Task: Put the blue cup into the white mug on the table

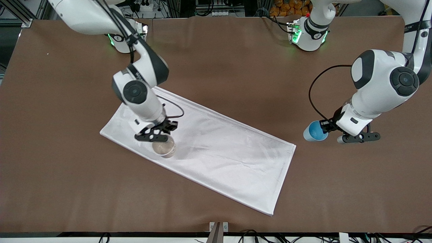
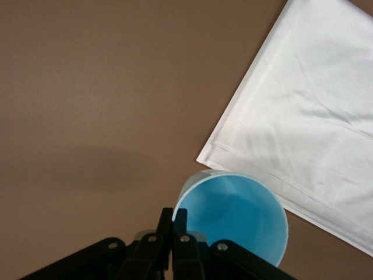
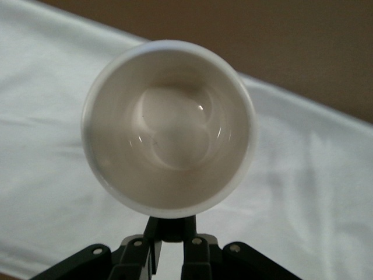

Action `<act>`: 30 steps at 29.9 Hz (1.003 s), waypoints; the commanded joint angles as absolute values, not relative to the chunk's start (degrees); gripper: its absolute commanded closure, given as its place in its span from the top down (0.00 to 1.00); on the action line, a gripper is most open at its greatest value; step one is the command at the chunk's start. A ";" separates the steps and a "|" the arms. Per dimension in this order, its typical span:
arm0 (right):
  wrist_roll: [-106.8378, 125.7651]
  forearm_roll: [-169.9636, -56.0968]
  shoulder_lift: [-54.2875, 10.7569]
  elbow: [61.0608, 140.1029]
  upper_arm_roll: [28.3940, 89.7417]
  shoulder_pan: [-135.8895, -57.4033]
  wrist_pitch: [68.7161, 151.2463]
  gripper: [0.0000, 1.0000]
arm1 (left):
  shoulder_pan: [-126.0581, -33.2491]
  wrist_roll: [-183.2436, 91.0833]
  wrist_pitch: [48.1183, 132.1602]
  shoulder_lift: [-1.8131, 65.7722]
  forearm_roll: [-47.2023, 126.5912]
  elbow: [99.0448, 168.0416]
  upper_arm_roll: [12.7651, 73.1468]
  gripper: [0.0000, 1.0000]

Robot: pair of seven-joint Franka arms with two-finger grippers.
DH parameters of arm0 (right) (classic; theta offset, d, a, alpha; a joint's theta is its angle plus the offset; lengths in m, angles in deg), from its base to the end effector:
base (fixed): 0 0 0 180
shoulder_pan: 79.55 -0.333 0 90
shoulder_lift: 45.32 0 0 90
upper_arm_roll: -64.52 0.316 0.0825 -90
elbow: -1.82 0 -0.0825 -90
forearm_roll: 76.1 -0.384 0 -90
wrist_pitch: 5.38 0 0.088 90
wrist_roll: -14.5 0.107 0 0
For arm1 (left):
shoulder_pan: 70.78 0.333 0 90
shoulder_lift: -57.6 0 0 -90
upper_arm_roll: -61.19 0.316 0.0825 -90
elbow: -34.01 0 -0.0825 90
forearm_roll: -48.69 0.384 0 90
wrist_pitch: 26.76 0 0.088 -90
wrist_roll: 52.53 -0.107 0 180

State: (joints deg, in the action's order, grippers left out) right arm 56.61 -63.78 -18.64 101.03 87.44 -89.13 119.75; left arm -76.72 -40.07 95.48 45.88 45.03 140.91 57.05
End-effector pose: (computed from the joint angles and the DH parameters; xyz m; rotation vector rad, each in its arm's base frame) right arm 0.5761 0.3272 0.3325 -3.1222 0.1355 -0.0385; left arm 0.6065 -0.1085 0.4133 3.0577 0.1161 0.0745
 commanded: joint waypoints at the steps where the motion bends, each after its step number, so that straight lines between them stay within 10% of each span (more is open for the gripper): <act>1: 63.09 -63.35 -18.86 99.21 88.25 -93.95 118.81 0.00 | -76.58 -39.44 95.58 47.76 44.38 142.46 56.89 0.00; 30: 88.14 -60.80 -3.75 82.69 79.46 -130.43 119.25 0.00 | -75.96 -37.94 95.58 49.16 44.38 142.37 56.89 0.00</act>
State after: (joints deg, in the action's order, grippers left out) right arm 85.36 -62.70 -8.06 87.52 81.29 -127.34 119.83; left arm -76.30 -38.92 95.57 47.66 45.03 141.01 57.10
